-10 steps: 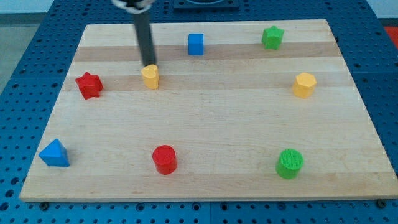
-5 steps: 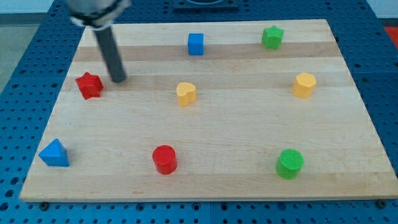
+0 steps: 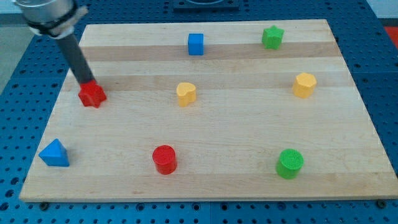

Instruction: Push the red star slightly towards the bottom

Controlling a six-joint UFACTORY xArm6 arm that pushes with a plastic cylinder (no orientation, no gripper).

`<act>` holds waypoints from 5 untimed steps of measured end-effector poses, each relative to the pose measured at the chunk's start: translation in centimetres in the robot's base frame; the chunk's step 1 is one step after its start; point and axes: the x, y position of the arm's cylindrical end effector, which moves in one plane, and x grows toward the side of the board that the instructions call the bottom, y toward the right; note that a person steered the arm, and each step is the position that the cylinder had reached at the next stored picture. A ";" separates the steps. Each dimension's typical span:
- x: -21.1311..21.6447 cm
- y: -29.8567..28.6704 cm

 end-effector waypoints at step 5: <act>10.4 -7.6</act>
